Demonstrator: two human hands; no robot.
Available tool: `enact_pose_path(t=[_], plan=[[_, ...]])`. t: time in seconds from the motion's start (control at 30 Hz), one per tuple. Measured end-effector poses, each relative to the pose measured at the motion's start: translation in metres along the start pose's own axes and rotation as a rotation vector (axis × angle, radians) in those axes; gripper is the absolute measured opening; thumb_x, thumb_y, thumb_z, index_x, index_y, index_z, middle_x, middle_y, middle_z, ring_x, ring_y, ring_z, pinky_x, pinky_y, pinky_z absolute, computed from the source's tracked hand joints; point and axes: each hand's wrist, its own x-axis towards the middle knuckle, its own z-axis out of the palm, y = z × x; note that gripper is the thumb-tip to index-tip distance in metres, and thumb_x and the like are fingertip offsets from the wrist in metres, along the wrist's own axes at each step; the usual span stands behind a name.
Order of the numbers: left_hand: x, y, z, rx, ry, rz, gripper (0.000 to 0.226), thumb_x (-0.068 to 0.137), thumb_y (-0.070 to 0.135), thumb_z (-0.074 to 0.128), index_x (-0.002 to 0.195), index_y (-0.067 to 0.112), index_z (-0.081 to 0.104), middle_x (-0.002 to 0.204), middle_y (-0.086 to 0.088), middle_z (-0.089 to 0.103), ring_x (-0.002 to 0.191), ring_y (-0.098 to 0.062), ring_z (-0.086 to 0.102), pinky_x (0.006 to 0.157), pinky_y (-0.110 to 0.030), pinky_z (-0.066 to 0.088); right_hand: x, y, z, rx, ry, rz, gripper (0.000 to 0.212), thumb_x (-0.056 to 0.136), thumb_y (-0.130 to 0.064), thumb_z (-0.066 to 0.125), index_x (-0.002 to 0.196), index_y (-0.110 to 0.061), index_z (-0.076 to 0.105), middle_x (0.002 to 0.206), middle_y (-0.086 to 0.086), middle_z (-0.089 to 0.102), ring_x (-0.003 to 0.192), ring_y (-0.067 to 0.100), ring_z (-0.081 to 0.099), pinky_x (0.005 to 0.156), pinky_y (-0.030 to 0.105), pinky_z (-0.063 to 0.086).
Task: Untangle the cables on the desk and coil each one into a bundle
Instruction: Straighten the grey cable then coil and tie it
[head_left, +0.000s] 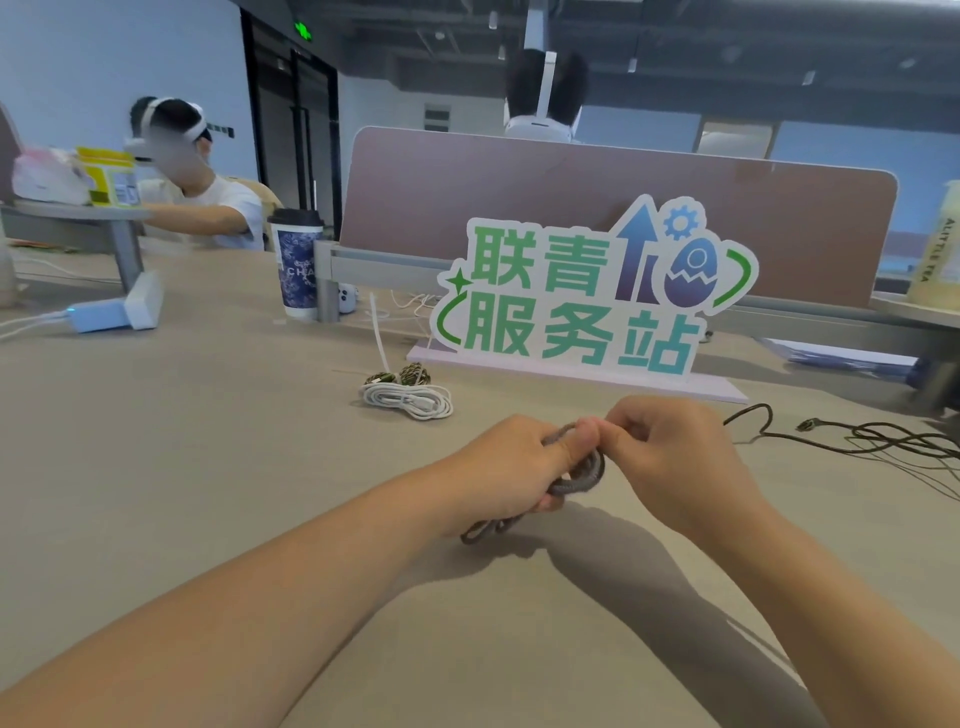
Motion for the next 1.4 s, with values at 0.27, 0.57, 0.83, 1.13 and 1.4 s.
enact_pose_path(t=[0.27, 0.57, 0.83, 1.13, 1.4], plan=[[0.009, -0.009, -0.005, -0.394, 0.285, -0.103, 0.047, 0.097, 0.047, 0.036, 0.099, 0.009, 0.064, 0.079, -0.008, 0.074, 0.075, -0.020, 0.072, 0.079, -0.037, 0.056, -0.002, -0.012, -0.002, -0.048, -0.242, 0.106, 0.037, 0.095, -0.042, 0.045, 0.070, -0.022, 0.063, 0.062, -0.001, 0.058, 0.065, 0.016, 0.055, 0.058, 0.028, 0.041], [0.015, -0.003, -0.023, -0.984, 0.473, -0.222, 0.053, 0.093, 0.053, 0.032, 0.106, 0.011, 0.061, 0.083, -0.009, 0.075, 0.076, -0.020, 0.073, 0.065, -0.038, 0.059, -0.003, -0.013, 0.006, -0.169, -0.255, 0.070, 0.041, 0.098, -0.043, 0.035, 0.079, -0.017, 0.061, 0.068, -0.008, 0.054, 0.070, 0.016, 0.051, 0.061, 0.030, 0.038], [0.017, -0.018, -0.063, -1.525, 0.608, -0.227, 0.051, 0.094, 0.053, 0.038, 0.070, 0.011, 0.055, 0.048, -0.004, 0.058, 0.038, -0.014, 0.056, 0.050, -0.031, 0.056, 0.010, -0.020, 0.024, -0.403, -0.470, 0.175, 0.028, 0.101, -0.026, 0.032, 0.106, -0.017, 0.058, 0.104, 0.005, 0.063, 0.094, 0.025, 0.055, 0.075, 0.031, 0.044], [0.023, -0.036, -0.083, -1.046, 0.737, -0.352, 0.054, 0.092, 0.060, 0.034, 0.082, 0.011, 0.053, 0.061, 0.000, 0.050, 0.046, -0.011, 0.044, 0.048, -0.024, 0.042, -0.002, -0.028, 0.036, -0.366, -0.327, 0.021, 0.019, 0.097, -0.027, 0.044, 0.098, -0.019, 0.062, 0.091, 0.001, 0.056, 0.086, 0.024, 0.053, 0.072, 0.032, 0.046], [0.013, -0.018, -0.032, 0.237, 0.521, -0.003, 0.056, 0.095, 0.059, 0.024, 0.079, 0.019, 0.060, 0.074, -0.002, 0.065, 0.075, -0.019, 0.060, 0.064, -0.029, 0.036, -0.006, -0.038, 0.017, -0.255, 0.088, -0.515, 0.007, 0.079, -0.011, 0.066, 0.079, -0.015, 0.072, 0.069, 0.001, 0.057, 0.054, 0.024, 0.052, 0.043, 0.033, 0.047]])
